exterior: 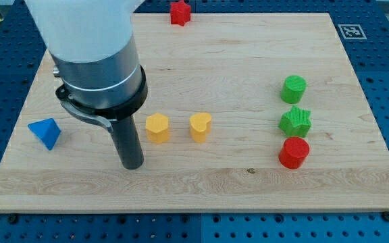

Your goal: Place the yellow hexagon towards the top left side of the yellow heart

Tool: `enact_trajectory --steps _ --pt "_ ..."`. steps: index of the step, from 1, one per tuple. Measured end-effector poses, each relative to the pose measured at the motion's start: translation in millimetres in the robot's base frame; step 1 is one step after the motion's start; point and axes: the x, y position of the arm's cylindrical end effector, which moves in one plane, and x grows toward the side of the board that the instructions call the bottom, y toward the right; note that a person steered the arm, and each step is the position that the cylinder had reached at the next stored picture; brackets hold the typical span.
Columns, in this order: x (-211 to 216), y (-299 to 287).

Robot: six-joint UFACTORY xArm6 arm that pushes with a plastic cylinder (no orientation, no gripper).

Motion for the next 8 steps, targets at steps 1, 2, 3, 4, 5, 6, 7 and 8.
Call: enact_trajectory --steps 1,2,3,4,5,6,7,8 --pt "-1 1" --pt "-14 1" --pt "-32 1" --pt "-49 4" --pt "-66 6" --pt "-74 14" --pt "-75 22" --pt "-75 23"
